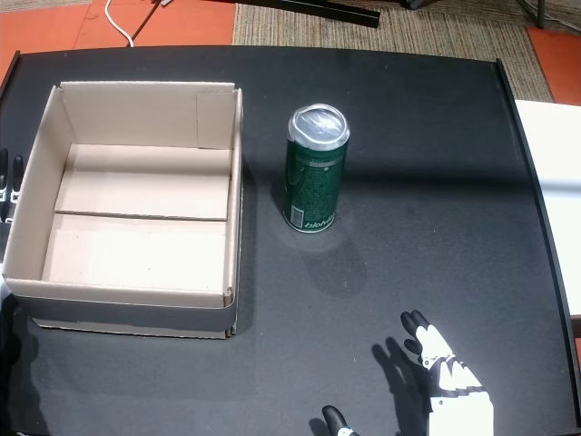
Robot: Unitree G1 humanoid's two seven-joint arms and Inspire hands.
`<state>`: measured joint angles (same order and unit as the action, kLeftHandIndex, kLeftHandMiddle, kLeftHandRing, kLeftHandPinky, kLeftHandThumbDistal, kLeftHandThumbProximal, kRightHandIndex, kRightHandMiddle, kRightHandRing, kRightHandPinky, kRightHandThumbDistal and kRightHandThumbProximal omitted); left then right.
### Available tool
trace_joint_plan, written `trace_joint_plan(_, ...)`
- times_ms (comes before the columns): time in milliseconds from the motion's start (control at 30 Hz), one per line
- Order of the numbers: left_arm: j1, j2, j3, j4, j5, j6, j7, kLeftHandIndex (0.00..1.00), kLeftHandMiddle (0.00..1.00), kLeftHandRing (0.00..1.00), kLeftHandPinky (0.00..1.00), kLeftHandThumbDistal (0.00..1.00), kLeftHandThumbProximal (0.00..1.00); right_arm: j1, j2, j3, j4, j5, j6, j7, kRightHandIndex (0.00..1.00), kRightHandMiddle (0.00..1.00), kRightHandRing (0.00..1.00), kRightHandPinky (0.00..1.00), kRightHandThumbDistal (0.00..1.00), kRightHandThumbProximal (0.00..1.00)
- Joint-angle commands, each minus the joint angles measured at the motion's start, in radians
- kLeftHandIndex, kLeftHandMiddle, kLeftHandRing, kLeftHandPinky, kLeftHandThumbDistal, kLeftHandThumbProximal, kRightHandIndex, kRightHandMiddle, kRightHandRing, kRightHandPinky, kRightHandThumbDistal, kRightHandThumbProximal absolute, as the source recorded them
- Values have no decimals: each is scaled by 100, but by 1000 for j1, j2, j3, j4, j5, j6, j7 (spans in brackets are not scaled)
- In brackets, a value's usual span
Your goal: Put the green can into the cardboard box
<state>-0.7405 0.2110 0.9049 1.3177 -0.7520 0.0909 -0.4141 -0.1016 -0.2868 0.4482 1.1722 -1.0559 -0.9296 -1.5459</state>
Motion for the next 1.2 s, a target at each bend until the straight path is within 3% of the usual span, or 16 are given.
trace_joint_plan(0, 39, 0, -5, 26, 13, 8, 34, 53, 54, 64, 78, 0, 59, 8, -8, 1, -2, 15, -6, -69, 61, 72, 82, 94, 87, 52)
trace_joint_plan(567, 37, -3, 2, 26, 7, 6, 39, 52, 54, 64, 77, 0, 56, 1, -8, 6, 7, 19, -10, -69, 60, 72, 82, 93, 83, 54)
trace_joint_plan(867, 35, -6, -3, 25, 15, -2, 42, 52, 56, 67, 80, 0, 57, -11, -8, 24, 24, 42, -26, -69, 61, 73, 83, 94, 94, 56)
trace_joint_plan(900, 35, -6, -4, 24, 16, -2, 39, 52, 55, 67, 81, 0, 58, -16, -9, 26, 28, 57, -50, -49, 63, 75, 85, 95, 97, 54)
trace_joint_plan(967, 36, -6, -6, 24, 18, -2, 35, 52, 56, 67, 83, 0, 58, -31, -12, 27, 34, 82, -76, -8, 66, 77, 86, 95, 89, 50)
trace_joint_plan(1067, 36, -5, -6, 25, 15, 3, 33, 53, 57, 68, 83, 0, 58, -48, -19, 4, 49, 160, -111, 115, 74, 86, 92, 99, 99, 54)
trace_joint_plan(1167, 35, -6, -4, 25, 13, 3, 33, 53, 56, 68, 82, 0, 57, -77, -55, -2, 19, 188, -113, 168, 84, 90, 94, 100, 99, 55)
